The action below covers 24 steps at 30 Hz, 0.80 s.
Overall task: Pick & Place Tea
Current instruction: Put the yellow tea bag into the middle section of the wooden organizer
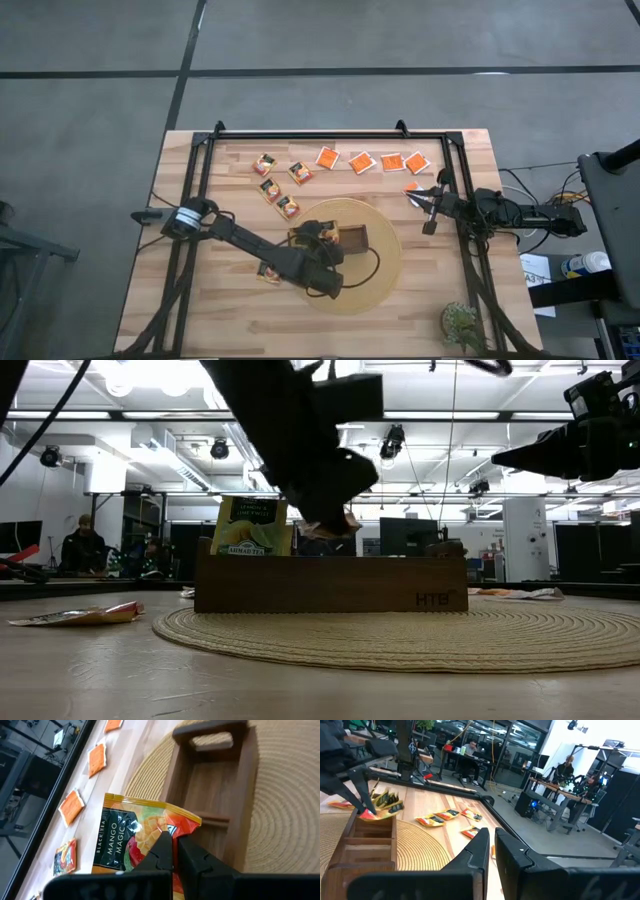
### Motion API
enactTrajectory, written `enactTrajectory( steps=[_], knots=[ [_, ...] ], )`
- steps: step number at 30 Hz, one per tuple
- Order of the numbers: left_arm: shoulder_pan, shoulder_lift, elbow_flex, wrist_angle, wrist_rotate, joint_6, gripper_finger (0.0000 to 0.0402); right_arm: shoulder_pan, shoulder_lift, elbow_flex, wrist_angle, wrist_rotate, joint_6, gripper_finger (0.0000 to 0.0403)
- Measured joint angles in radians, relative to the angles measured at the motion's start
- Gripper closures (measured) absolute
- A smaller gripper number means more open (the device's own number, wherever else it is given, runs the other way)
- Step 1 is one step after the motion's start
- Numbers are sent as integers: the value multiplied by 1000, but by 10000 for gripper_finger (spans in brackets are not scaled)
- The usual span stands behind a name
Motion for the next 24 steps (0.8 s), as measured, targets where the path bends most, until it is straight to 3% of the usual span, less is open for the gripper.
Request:
enactTrajectory(
  steps=[16, 24],
  knots=[
    [12, 0, -26, 9, 26, -5, 337, 0, -1, 0, 0, 0, 0, 376],
    [12, 0, -26, 11, 26, -1, 285, 0, -1, 0, 0, 0, 0, 376]
  ],
)
